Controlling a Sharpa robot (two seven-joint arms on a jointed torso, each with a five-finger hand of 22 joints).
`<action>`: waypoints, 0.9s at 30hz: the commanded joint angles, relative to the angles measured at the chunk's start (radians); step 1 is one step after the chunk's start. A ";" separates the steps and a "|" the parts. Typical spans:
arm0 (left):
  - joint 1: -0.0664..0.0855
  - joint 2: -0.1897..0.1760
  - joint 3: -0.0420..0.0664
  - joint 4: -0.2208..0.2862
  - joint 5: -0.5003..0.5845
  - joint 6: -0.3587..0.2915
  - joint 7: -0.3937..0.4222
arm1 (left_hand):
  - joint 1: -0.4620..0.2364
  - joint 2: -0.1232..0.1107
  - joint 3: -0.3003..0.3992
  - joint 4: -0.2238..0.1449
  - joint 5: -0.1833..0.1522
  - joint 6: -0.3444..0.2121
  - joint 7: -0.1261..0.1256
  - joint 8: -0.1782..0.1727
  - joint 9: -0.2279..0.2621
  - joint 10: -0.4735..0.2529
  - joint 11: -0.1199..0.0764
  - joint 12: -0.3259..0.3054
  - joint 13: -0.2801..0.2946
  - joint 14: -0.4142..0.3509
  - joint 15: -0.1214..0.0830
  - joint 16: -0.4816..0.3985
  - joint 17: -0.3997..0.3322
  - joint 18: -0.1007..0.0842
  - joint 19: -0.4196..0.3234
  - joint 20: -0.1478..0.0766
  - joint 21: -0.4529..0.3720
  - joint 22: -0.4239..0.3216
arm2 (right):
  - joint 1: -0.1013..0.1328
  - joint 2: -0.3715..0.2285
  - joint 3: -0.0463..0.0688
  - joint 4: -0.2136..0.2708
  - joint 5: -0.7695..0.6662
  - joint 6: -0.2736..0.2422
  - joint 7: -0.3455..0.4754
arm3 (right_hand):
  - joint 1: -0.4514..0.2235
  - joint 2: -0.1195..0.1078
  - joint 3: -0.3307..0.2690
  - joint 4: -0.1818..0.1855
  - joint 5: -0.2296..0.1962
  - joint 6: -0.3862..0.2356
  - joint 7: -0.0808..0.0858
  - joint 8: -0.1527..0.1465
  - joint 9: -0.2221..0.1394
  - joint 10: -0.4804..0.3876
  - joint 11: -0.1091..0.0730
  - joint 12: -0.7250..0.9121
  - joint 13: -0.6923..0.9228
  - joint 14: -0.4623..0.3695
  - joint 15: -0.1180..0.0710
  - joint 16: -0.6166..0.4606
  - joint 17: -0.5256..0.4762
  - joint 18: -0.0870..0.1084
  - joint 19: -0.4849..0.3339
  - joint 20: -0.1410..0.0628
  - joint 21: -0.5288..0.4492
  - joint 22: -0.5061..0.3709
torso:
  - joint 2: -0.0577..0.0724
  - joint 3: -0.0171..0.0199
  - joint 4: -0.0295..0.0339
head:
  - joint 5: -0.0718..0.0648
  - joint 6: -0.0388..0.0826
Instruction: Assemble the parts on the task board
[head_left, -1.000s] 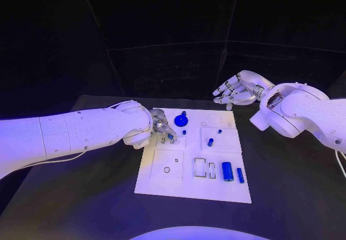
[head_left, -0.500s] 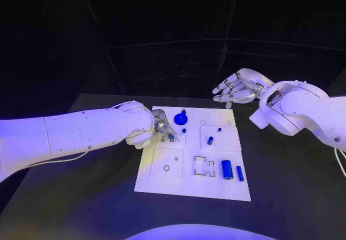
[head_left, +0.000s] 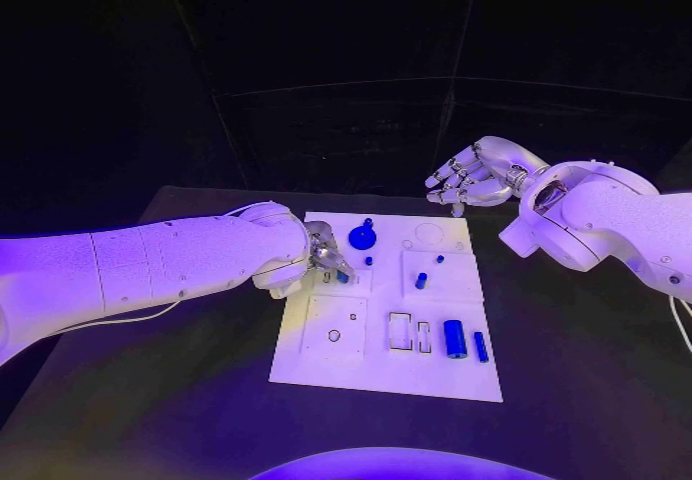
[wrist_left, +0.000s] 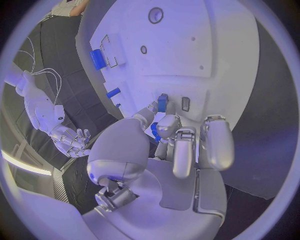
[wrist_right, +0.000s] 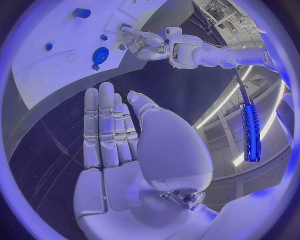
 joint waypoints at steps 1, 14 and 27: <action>-0.001 -0.001 -0.001 0.002 0.007 0.041 -0.014 | 0.006 -0.002 0.160 -0.155 0.003 0.000 -0.008 0.003 0.003 0.014 -0.010 0.005 0.000 0.104 -0.001 0.003 0.263 -0.007 0.008 0.000 0.005 0.000 | 0.002 0.001 0.001 0.000 -0.002 0.009 0.007 | 0.004 0.002 0.004 0.000 0.005 0.004 0.002 0.004 0.001 0.000 -0.003 0.001 -0.001 -0.008 -0.002 0.006 0.001 0.003 0.007 0.001 -0.006 -0.001 | 0.000 0.0006 0.0003 | 0.000 -0.001; -0.002 -0.003 -0.001 -0.002 0.007 0.047 -0.020 | 0.000 -0.012 0.180 -0.149 0.003 0.000 -0.008 0.006 0.008 0.013 -0.010 0.004 -0.002 0.104 -0.001 0.003 0.263 -0.007 0.007 0.000 0.003 -0.001 | 0.002 0.002 0.001 0.000 -0.002 0.010 0.008 | 0.004 0.002 0.004 0.000 0.005 0.004 0.002 0.004 0.001 0.000 -0.003 0.001 -0.001 -0.008 -0.002 0.006 0.001 0.003 0.007 0.001 -0.006 -0.001 | 0.001 0.0003 0.0003 | 0.001 -0.002; -0.002 0.015 -0.001 -0.021 0.019 0.065 -0.029 | -0.079 -0.047 0.145 -0.073 0.002 0.027 -0.023 0.018 0.016 0.016 -0.019 0.005 -0.004 0.104 -0.007 0.003 0.263 -0.008 0.010 -0.004 0.006 0.004 | 0.002 0.003 0.001 0.000 -0.002 0.009 0.009 | 0.004 0.002 0.005 0.001 0.006 0.004 0.002 0.004 0.001 0.000 -0.003 0.001 -0.002 -0.008 -0.002 0.006 0.002 0.003 0.007 0.001 -0.006 -0.001 | 0.000 0.0007 -0.0002 | 0.001 -0.004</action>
